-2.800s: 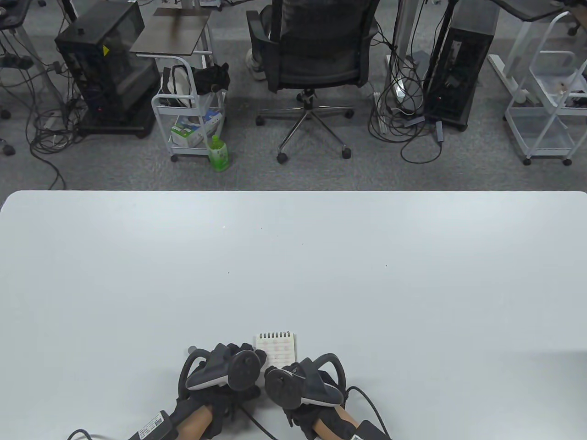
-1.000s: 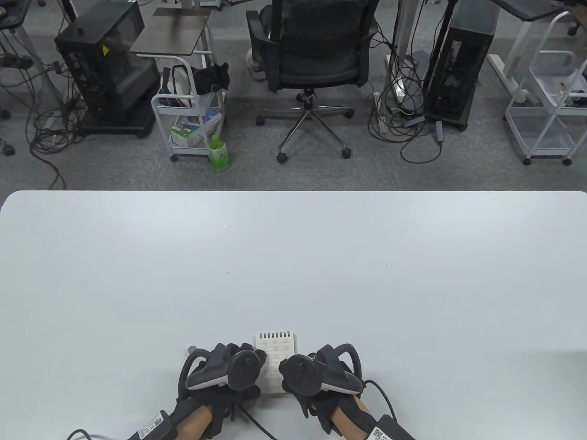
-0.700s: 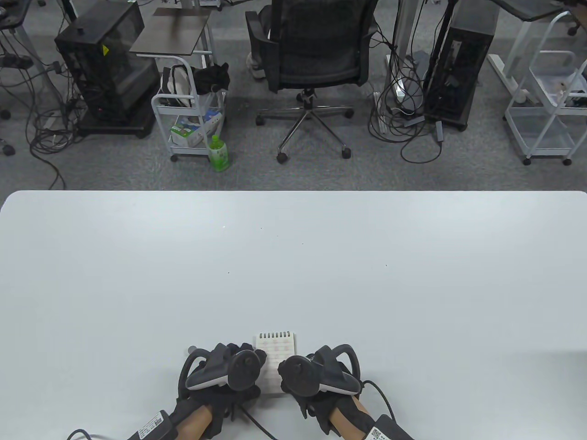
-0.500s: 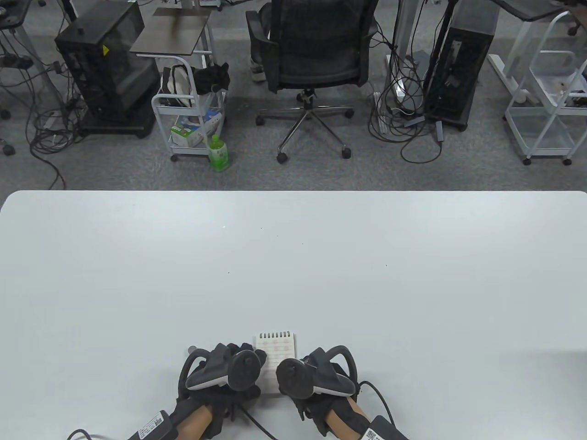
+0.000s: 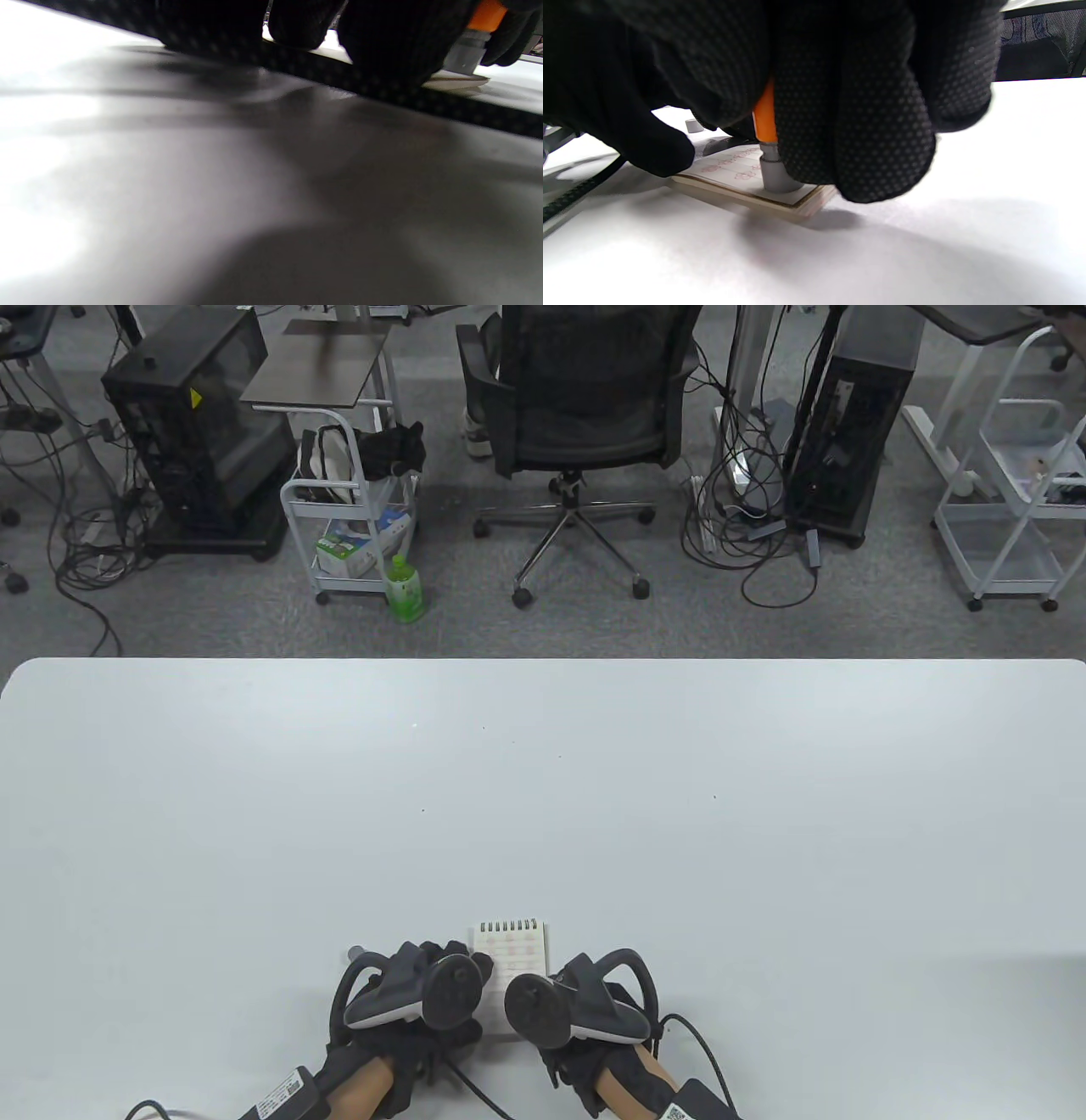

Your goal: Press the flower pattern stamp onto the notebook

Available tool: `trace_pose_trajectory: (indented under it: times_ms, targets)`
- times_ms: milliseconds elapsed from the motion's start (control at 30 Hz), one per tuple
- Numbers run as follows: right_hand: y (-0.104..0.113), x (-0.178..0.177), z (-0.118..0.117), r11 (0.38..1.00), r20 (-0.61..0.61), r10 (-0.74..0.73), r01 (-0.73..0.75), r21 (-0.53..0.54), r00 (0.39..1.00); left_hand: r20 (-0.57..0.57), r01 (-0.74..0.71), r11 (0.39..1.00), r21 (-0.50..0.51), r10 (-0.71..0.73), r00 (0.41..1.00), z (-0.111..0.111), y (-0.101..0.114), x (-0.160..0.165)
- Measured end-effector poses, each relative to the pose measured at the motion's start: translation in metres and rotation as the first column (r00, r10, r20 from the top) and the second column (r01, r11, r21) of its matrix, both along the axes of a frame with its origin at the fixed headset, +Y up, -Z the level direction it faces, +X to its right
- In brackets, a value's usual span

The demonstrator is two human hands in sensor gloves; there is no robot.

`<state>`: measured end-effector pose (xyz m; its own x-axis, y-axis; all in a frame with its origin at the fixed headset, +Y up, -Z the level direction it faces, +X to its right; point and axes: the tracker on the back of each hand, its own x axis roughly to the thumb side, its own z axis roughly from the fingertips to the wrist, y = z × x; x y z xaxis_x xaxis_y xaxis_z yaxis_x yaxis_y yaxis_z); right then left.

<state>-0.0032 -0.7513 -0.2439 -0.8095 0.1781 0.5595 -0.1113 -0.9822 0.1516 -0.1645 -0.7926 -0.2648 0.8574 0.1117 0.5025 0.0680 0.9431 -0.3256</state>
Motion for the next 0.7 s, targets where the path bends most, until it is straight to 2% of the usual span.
trace_pose_trajectory:
  times_ms: [700]
  targets:
    - [0.0000,0.0022,-0.0006,1.000,0.015,-0.009,0.010,-0.007,1.000,-0.011,0.003,1.000,-0.005,-0.003,1.000,-0.0002,0.0001,-0.0008]
